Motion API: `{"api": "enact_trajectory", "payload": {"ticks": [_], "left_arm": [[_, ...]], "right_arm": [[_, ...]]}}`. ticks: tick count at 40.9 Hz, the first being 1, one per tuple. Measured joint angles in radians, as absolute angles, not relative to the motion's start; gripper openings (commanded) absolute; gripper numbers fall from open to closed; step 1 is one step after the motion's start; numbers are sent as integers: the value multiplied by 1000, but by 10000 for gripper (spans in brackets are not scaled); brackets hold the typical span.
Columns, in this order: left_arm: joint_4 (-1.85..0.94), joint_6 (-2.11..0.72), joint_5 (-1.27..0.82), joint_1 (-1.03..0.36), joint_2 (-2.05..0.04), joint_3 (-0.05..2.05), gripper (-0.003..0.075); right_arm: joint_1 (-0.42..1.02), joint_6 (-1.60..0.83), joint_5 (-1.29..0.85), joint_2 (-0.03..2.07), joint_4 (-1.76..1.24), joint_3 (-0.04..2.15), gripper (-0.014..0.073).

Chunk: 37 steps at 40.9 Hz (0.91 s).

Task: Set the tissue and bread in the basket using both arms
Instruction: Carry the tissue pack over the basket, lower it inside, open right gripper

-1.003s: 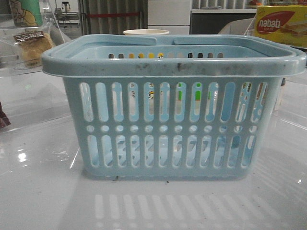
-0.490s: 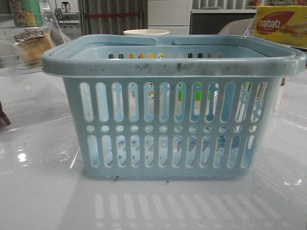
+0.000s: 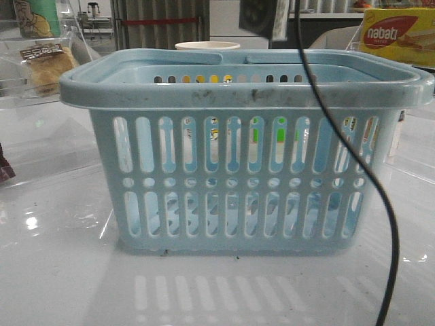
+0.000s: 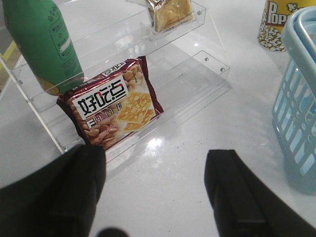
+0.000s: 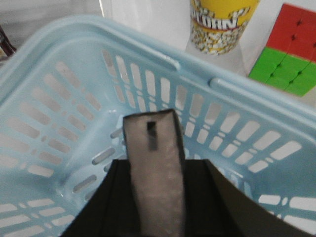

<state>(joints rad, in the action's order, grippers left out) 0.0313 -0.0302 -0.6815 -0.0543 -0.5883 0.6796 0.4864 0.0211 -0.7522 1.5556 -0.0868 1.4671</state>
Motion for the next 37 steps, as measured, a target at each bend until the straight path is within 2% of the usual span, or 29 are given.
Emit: {"api": "enact_trajectory", "payload": {"ticks": [5, 8, 15, 18, 27, 37], "left_arm": [[31, -30, -682, -54, -588, 680, 488], [31, -30, -682, -54, -588, 680, 488], [31, -30, -682, -54, -588, 680, 488], [31, -30, -682, -54, -588, 680, 488], [31, -30, -682, -54, -588, 680, 488], [31, -30, -682, -54, -588, 680, 488]], "right_arm": [[486, 21, -774, 1642, -88, 1467, 200], [486, 21, -780, 1686, -88, 1467, 237], [486, 21, -787, 1766, -91, 1467, 476], [486, 21, -787, 1782, -91, 1467, 534], [486, 21, -787, 1780, -91, 1467, 540], [486, 16, -787, 1668, -86, 1457, 540]]}}
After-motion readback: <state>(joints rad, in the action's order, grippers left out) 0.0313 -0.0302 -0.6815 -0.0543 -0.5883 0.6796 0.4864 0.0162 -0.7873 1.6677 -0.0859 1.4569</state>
